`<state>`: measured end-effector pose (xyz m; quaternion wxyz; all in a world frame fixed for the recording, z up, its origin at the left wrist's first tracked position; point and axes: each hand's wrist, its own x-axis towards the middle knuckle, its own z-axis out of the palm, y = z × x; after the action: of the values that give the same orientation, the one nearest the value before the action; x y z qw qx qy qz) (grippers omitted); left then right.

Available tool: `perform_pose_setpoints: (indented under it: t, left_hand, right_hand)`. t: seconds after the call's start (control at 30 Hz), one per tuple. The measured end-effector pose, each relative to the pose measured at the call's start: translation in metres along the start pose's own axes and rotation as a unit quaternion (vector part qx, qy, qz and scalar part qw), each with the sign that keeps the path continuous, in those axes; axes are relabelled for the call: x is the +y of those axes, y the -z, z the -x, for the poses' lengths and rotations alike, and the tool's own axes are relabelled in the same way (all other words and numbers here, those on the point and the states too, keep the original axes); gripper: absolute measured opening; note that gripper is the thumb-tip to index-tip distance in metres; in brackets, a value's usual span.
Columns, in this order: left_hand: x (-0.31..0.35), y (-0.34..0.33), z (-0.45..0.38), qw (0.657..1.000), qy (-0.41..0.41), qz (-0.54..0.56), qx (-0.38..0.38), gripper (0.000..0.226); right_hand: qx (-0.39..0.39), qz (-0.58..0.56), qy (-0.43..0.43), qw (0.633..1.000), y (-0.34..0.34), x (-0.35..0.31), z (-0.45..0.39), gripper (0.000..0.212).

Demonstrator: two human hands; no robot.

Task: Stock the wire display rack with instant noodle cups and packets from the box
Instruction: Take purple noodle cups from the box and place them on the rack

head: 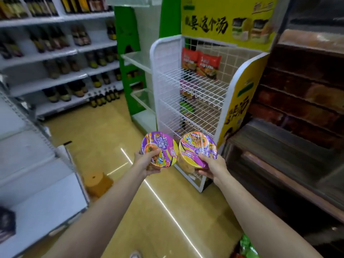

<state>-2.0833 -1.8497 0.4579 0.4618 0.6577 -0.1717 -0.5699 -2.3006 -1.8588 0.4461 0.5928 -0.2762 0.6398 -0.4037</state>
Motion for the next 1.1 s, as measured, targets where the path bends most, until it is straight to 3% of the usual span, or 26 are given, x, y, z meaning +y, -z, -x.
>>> perform_pose_setpoints:
  t: [0.17, 0.43, 0.5, 0.67, 0.8, 1.1]
  left_hand:
    - [0.03, 0.046, -0.064, 1.0, 0.002, 0.023, 0.003, 0.064]
    - [0.098, 0.118, -0.173, 0.997, 0.031, -0.027, -0.062, 0.066]
    - [0.106, 0.122, -0.198, 0.995, 0.044, -0.044, -0.073, 0.065]
    - [0.116, 0.097, -0.241, 0.985, 0.074, -0.104, -0.115, 0.057]
    - [0.119, 0.057, -0.274, 0.973, 0.091, -0.144, -0.154, 0.054]
    - [0.166, -0.011, -0.352, 0.941, 0.069, -0.276, -0.183, 0.071]
  right_hand:
    - [-0.01, 0.026, 0.003, 1.0, -0.075, -0.008, -0.038, 0.042]
    - [0.008, -0.012, -0.011, 1.0, -0.186, -0.015, -0.085, 0.037]
    - [0.025, -0.037, -0.025, 0.999, -0.202, -0.009, -0.095, 0.027]
    - [0.093, -0.073, -0.059, 0.991, -0.21, -0.001, -0.118, 0.019]
    - [0.149, -0.074, -0.074, 0.983, -0.192, -0.004, -0.161, 0.04]
    - [0.165, -0.168, -0.076, 0.969, -0.19, -0.017, -0.251, 0.038]
